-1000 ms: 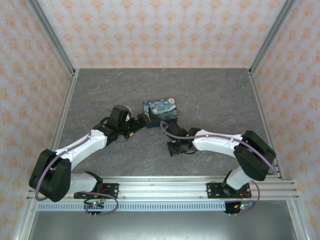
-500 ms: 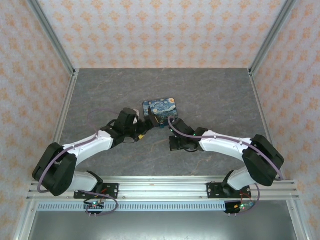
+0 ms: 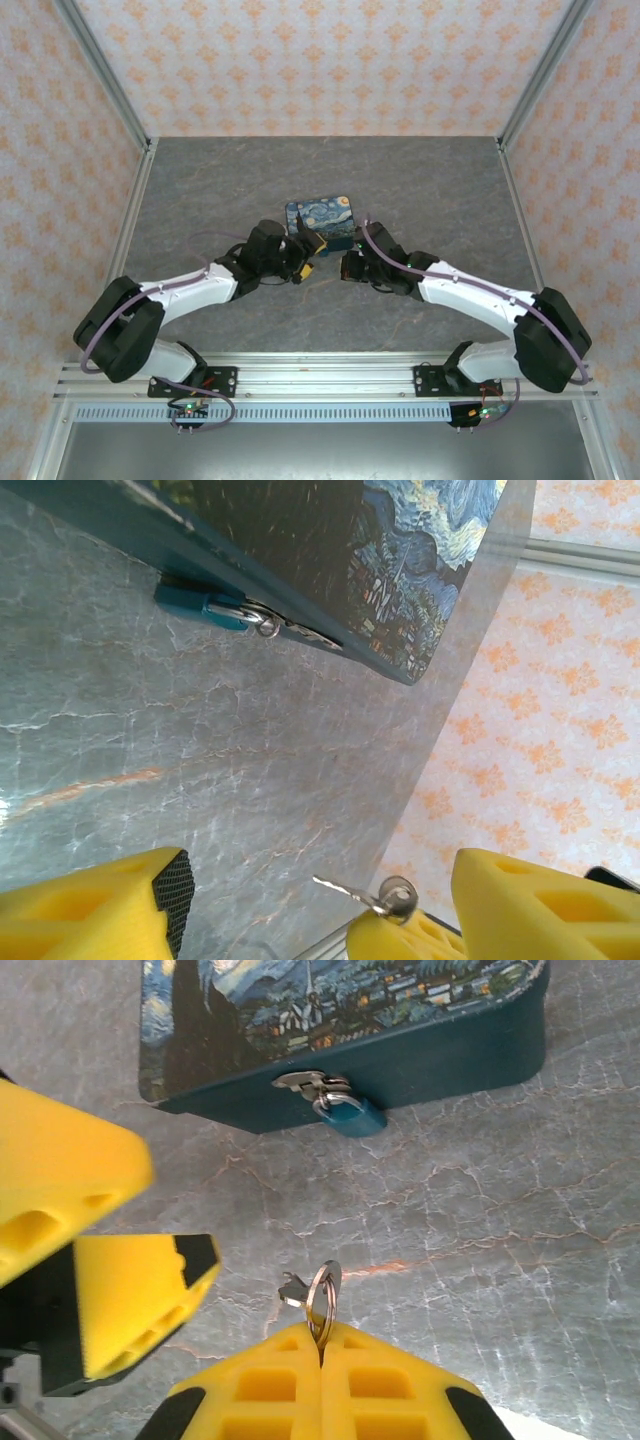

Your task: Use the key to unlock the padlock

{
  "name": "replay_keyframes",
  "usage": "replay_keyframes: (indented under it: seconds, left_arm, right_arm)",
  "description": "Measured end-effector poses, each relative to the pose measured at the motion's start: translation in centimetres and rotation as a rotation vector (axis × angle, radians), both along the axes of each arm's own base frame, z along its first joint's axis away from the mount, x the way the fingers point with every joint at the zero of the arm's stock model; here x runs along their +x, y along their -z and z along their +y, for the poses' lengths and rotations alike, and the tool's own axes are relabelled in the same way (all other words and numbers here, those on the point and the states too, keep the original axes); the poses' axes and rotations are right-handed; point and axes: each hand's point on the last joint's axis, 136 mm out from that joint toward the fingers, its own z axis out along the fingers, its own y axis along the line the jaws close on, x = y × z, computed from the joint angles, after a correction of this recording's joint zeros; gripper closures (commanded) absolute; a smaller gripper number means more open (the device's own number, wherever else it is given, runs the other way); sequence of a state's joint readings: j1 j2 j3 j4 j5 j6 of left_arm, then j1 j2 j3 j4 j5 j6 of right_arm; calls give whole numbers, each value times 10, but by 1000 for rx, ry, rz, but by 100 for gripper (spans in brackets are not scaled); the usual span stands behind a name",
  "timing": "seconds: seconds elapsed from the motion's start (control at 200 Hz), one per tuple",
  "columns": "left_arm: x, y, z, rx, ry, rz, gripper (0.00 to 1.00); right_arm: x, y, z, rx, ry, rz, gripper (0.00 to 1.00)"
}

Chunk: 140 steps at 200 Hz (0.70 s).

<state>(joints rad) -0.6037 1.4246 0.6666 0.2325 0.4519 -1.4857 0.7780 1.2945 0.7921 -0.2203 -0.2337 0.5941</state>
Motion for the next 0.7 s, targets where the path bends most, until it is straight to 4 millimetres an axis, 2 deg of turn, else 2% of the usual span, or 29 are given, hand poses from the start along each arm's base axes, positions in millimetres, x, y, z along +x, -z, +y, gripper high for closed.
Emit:
replay_keyframes:
  seconds: [0.36,0.701]
  left_arm:
    - [13,-2,-26,-78,-27,46,38]
    - [20,-10,-37,-107,-32,46,52]
  right_arm:
    - [7,-20,11,67,4,-26,100]
    - [8,-20,13,71,0,-26,100]
